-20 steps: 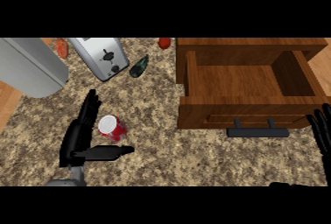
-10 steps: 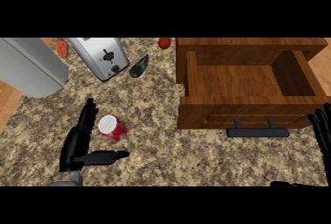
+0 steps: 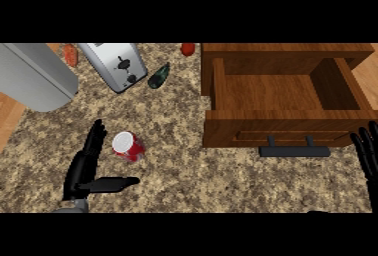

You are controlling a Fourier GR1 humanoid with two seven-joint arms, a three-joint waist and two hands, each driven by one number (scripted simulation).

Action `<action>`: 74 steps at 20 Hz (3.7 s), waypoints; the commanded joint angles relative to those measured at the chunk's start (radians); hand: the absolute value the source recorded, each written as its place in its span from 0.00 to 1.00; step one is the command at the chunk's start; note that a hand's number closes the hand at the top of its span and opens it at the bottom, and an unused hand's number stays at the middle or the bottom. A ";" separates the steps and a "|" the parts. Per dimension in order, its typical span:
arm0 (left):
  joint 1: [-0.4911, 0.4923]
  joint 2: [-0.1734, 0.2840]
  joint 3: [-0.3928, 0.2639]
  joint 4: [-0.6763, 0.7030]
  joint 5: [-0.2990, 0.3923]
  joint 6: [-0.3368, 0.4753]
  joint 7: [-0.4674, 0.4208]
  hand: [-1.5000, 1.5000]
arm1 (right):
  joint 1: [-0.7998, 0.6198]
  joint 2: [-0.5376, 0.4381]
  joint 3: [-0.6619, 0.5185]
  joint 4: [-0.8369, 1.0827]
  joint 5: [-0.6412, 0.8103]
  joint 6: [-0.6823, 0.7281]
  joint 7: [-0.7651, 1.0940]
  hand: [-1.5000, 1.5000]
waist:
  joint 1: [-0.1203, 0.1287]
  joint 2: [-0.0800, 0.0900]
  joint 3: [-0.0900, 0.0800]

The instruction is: Pick up the can, place it into the drawer and close the drawer

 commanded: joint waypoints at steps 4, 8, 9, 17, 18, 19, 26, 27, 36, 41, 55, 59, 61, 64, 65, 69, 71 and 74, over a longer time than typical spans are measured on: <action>-0.021 0.007 0.037 0.137 0.016 -0.021 -0.087 0.00 | 0.002 -0.006 -0.017 -0.034 -0.011 0.009 0.026 0.00 | -0.001 0.000 0.000; -0.093 0.021 0.074 0.225 0.039 -0.030 -0.087 0.00 | -0.007 0.021 0.016 0.026 0.046 -0.011 -0.036 0.00 | -0.002 0.001 0.000; -0.084 -0.031 0.040 0.245 0.006 0.018 -0.115 0.00 | -0.006 0.014 -0.009 -0.024 -0.003 -0.013 0.010 0.00 | -0.003 0.001 0.000; -0.167 0.023 0.102 0.433 0.036 -0.028 -0.237 0.00 | 0.034 0.018 -0.014 -0.025 0.002 0.014 -0.008 0.00 | -0.004 0.001 0.000; -0.204 0.019 0.088 0.364 0.029 0.011 -0.117 0.00 | -0.015 0.029 0.025 -0.007 0.040 -0.020 0.009 0.00 | -0.001 0.000 0.000; -0.203 0.026 0.097 0.426 0.039 -0.026 -0.193 0.00 | -0.020 0.012 0.008 -0.094 -0.019 -0.008 0.110 0.00 | -0.002 0.000 0.000; -0.241 0.016 0.085 0.418 0.038 0.014 -0.158 0.00 | -0.011 -0.014 -0.047 -0.121 -0.065 0.009 0.130 0.00 | -0.002 0.000 0.000; -0.251 -0.006 0.071 0.409 0.038 0.024 -0.127 0.00 | 0.017 0.023 -0.012 -0.084 -0.022 0.011 0.058 0.00 | -0.002 0.000 0.000; -0.290 -0.029 0.041 0.421 0.029 0.039 -0.117 0.00 | -0.013 -0.029 -0.067 -0.085 -0.067 0.028 0.093 0.00 | 0.001 -0.001 0.000; -0.366 -0.019 0.080 0.648 0.039 -0.008 -0.282 0.00 | 0.013 0.024 -0.024 -0.088 -0.039 0.019 0.081 0.00 | -0.004 0.001 0.000; -0.411 -0.051 0.037 0.488 0.103 -0.039 -0.168 1.00 | 0.033 -0.013 -0.098 -0.130 -0.112 0.053 0.088 0.00 | -0.003 0.000 0.000; -0.332 -0.022 0.025 0.355 0.152 -0.037 -0.101 1.00 | 0.068 0.012 -0.073 -0.112 -0.093 0.068 0.046 0.00 | 0.000 -0.001 0.000; -0.317 0.006 0.066 0.325 0.183 -0.027 -0.088 1.00 | 0.034 0.030 -0.022 -0.079 -0.048 0.027 0.039 0.00 | 0.005 -0.001 0.000; -0.259 0.064 0.110 0.259 0.204 -0.014 -0.085 1.00 | 0.105 0.020 -0.078 -0.150 -0.095 0.062 0.054 0.00 | 0.005 -0.003 0.001; -0.276 0.030 0.092 0.249 0.195 0.003 -0.101 1.00 | 0.128 0.030 0.030 -0.218 -0.059 -0.006 0.086 0.00 | 0.001 -0.002 0.000; -0.308 0.001 0.032 0.090 0.178 0.056 0.070 1.00 | 0.064 0.009 -0.052 -0.162 -0.088 0.010 0.095 0.00 | 0.001 -0.002 0.000; -0.264 0.014 -0.001 0.013 0.159 0.039 0.101 1.00 | 0.101 0.028 -0.024 -0.225 -0.073 0.010 0.115 0.00 | 0.001 -0.002 0.000; -0.277 0.014 -0.035 -0.068 0.142 0.042 0.152 1.00 | 0.128 0.030 -0.017 -0.174 -0.085 0.005 0.038 0.00 | 0.001 -0.003 0.001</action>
